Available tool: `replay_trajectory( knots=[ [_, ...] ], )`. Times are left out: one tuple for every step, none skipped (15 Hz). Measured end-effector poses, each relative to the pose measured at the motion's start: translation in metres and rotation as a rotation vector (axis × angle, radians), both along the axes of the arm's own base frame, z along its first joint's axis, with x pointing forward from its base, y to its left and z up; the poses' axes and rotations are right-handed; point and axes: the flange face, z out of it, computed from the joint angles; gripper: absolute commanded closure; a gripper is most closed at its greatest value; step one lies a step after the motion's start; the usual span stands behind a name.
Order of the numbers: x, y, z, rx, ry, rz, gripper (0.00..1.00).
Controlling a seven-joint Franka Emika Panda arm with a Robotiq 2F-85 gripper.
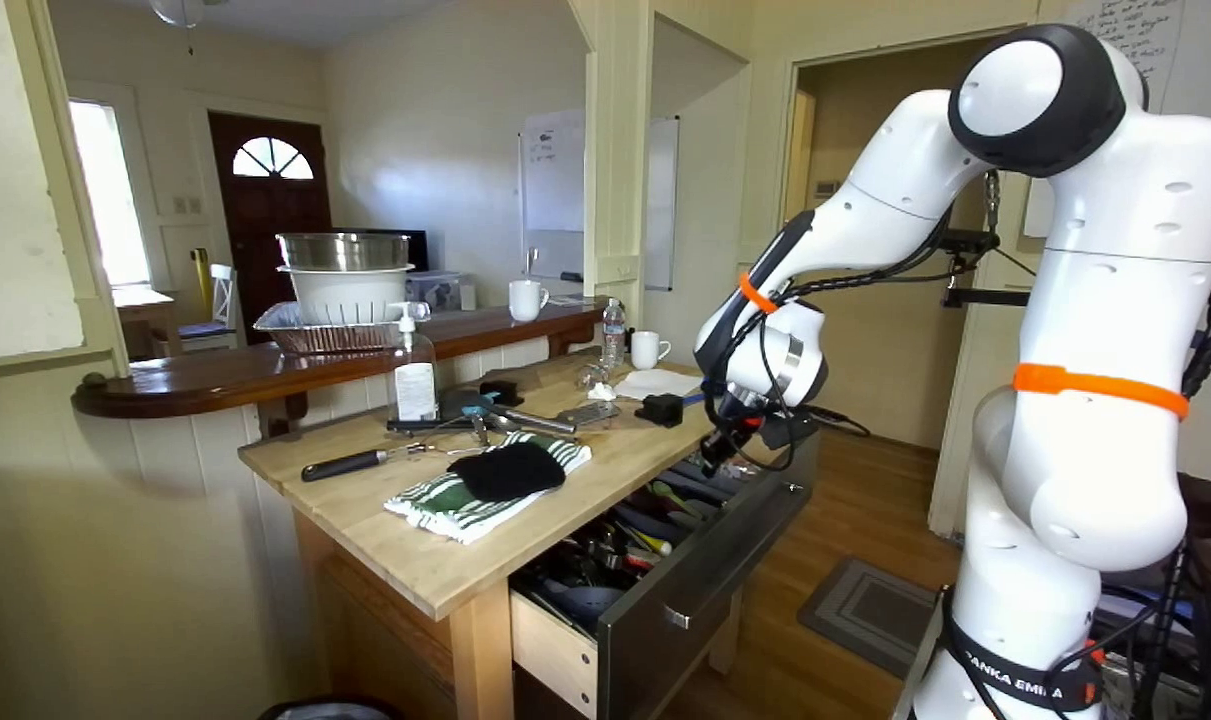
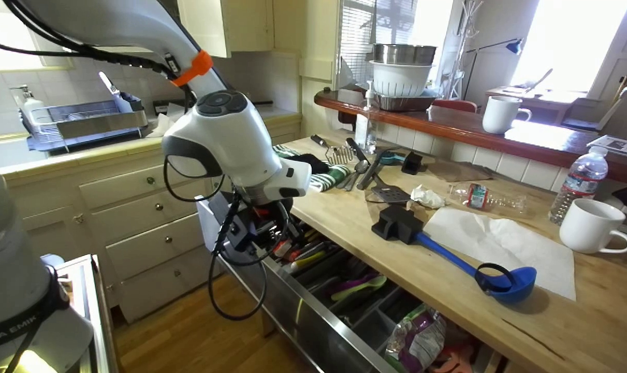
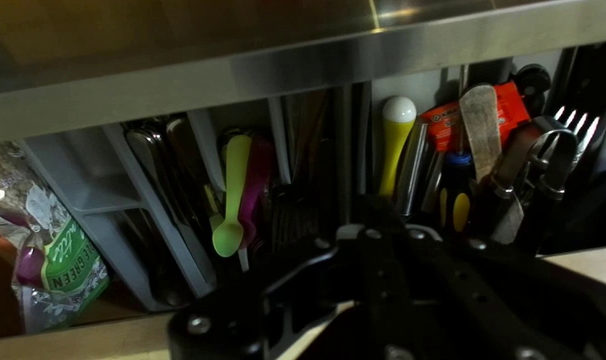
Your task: Open the drawer
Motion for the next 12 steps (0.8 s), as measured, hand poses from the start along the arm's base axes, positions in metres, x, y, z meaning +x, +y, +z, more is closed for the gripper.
replay_trajectory(
  knots=[
    [0.0, 0.0, -0.002, 0.001, -0.004, 0.001, 1.0],
    [0.0, -0.001, -0.004, 0.0, -0.006, 0.002, 1.0],
    [0.001, -0.003, -0.006, -0.002, -0.007, 0.001, 1.0],
    [0.001, -0.004, -0.01, -0.003, -0.006, -0.003, 1.0],
    [0.001, -0.006, -0.014, -0.004, -0.004, -0.008, 1.0],
    [0.001, -0.008, -0.018, -0.005, -0.001, -0.013, 1.0],
    [0.002, -0.01, -0.023, -0.004, 0.003, -0.015, 1.0],
    [0.003, -0.011, -0.028, -0.001, 0.009, -0.016, 1.0],
    [0.005, -0.011, -0.034, 0.003, 0.017, -0.016, 1.0],
    [0.006, -0.011, -0.041, 0.01, 0.027, -0.014, 1.0],
    [0.007, -0.011, -0.049, 0.02, 0.042, -0.013, 1.0],
    [0.007, -0.01, -0.058, 0.032, 0.061, -0.009, 1.0]
  ],
)
